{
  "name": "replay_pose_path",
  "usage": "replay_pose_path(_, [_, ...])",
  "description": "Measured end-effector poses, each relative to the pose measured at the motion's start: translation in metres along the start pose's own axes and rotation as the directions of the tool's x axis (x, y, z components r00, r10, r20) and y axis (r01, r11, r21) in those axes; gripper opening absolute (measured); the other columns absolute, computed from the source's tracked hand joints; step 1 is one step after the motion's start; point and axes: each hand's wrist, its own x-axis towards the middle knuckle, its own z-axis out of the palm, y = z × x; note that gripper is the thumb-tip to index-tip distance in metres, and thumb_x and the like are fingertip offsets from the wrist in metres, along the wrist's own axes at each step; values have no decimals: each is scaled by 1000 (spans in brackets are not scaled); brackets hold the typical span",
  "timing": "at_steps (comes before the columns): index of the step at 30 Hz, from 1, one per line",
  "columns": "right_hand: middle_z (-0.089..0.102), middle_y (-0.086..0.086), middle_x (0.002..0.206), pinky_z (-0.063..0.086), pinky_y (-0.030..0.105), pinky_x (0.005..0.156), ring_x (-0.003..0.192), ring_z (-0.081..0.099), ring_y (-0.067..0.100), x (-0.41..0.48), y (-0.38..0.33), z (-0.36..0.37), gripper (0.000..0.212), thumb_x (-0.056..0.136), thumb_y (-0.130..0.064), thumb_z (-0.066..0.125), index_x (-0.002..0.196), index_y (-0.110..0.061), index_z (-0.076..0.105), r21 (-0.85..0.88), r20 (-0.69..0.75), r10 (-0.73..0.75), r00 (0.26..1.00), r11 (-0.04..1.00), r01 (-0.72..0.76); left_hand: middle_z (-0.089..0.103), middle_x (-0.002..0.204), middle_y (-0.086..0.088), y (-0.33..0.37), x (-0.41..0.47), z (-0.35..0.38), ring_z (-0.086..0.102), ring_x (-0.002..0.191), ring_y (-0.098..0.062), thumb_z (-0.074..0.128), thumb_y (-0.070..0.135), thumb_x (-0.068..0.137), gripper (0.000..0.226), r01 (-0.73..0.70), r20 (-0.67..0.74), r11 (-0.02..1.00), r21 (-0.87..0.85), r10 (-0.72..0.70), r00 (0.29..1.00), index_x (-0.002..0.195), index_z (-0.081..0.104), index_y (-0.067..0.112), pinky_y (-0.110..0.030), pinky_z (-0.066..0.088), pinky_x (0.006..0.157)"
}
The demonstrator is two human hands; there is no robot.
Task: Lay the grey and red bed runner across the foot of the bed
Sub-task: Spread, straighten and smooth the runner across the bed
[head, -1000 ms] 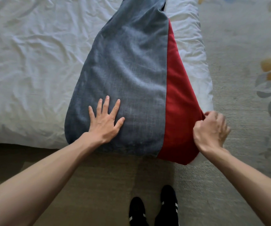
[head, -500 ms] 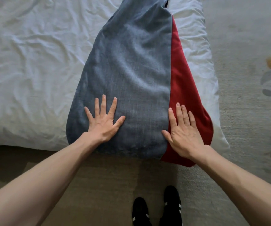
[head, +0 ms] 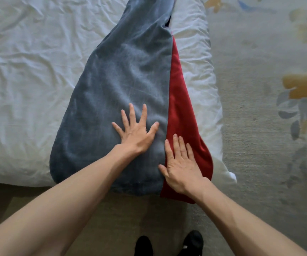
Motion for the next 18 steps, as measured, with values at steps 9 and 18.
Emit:
replay_pose_path(9, [0, 16, 158, -2, 41, 118, 146, -2, 28, 4, 25, -40, 60, 100, -40, 25, 150, -11, 11, -6, -161, -210, 964, 977, 212, -24, 156, -4, 23, 13, 7, -26, 140, -35, 18, 70, 86, 71, 145, 7, 981, 128, -147, 989, 145, -13, 44, -69, -14, 102])
replay_pose_path(18, [7, 17, 158, 0, 45, 118, 146, -1, 32, 53, 67, -82, 58, 98, -38, 31, 149, -12, 19, -76, -134, -281, 950, 959, 273, -8, 159, -6, 41, 36, -2, -12, 144, -28, 26, 60, 89, 71, 80, -168, 981, 178, -50, 985, 149, 0, 34, -59, -7, 112])
